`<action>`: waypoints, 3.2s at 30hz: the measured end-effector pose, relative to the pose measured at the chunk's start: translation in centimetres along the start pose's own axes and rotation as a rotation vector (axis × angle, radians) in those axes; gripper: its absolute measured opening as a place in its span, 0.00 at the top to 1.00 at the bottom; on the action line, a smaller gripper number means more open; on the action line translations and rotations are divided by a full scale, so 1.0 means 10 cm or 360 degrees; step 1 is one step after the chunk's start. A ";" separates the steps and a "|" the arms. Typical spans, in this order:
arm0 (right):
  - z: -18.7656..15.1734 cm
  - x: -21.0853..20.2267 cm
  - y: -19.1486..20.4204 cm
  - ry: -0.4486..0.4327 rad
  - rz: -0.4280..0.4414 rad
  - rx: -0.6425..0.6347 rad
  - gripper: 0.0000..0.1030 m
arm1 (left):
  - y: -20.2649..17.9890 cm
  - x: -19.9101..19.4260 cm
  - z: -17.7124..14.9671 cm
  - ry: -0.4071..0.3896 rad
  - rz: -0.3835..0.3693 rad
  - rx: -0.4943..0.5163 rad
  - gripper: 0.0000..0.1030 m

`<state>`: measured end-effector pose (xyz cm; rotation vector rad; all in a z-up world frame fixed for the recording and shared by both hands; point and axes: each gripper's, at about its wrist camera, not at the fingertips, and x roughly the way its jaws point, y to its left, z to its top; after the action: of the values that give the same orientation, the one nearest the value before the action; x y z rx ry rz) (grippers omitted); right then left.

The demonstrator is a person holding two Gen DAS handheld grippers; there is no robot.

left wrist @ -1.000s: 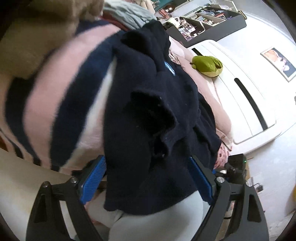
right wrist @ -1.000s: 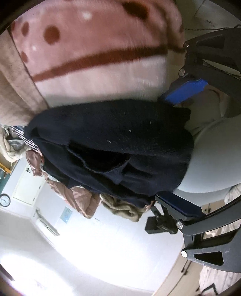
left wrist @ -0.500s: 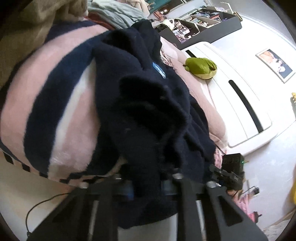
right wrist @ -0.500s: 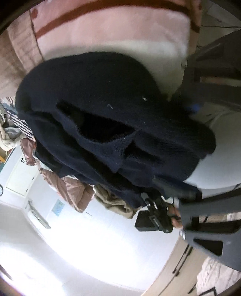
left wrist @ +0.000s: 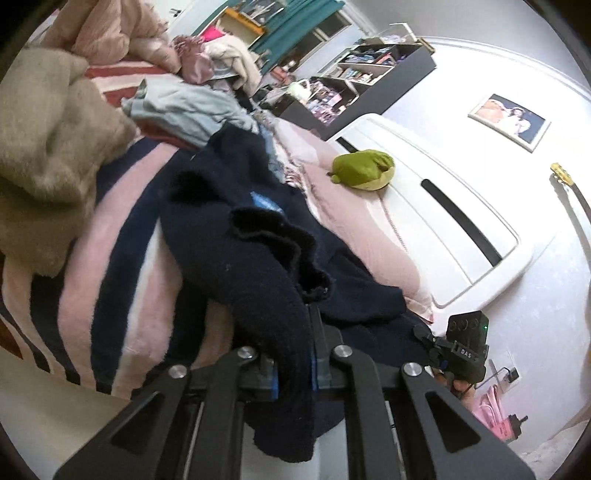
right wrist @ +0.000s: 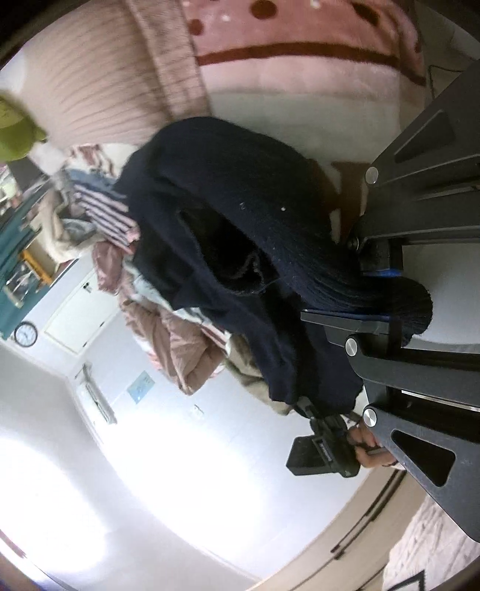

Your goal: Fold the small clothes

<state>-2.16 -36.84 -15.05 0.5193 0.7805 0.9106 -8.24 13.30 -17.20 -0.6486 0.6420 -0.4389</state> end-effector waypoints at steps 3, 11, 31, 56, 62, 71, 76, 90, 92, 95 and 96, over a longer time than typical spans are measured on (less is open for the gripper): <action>-0.04 -0.10 0.15 -0.0013 0.0015 -0.0056 0.93 | -0.15 -0.17 -0.01 -0.0031 -0.0003 0.0054 0.92; -0.22 -0.36 0.71 -0.0050 0.0033 -0.0177 0.93 | -0.53 -0.79 -0.13 -0.0111 -0.0001 0.0167 0.92; 1.25 0.37 0.53 0.0026 -0.0185 -0.0314 0.93 | -0.35 -0.02 1.13 -0.0088 0.0275 0.0295 0.91; 1.98 1.41 -0.38 0.0441 -0.0418 -0.0314 0.42 | 0.16 1.10 1.81 0.0379 0.0260 0.0473 0.57; 1.79 2.01 -0.52 0.0634 -0.0510 -0.0321 0.80 | 0.23 1.77 1.68 0.0495 0.0424 0.0449 0.63; 2.27 1.74 -0.83 0.0351 -0.0952 -0.0236 0.79 | 0.47 1.68 1.97 0.0357 0.0843 0.0356 0.49; 1.98 1.30 -0.38 0.0309 -0.0732 -0.0283 0.78 | 0.13 0.97 1.79 0.0234 0.0620 0.0384 0.29; 0.91 1.37 0.68 0.0376 -0.0468 -0.0541 0.90 | 0.18 0.41 0.49 0.0198 0.0223 -0.0044 0.11; 0.89 1.51 0.75 0.0416 -0.0462 -0.0596 0.90 | 0.32 0.48 0.40 0.0179 0.0223 -0.0133 0.11; 0.86 1.70 0.78 0.0473 -0.0459 -0.0638 0.90 | 0.48 0.56 0.37 0.0110 0.0188 -0.0247 0.11; 0.85 1.79 0.79 0.0503 -0.0447 -0.0646 0.90 | 0.52 0.57 0.38 0.0084 0.0160 -0.0272 0.11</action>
<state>7.34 -18.11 -10.96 -0.0934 0.8976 0.8671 -0.61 15.42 -20.67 -0.7649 0.7641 -0.3105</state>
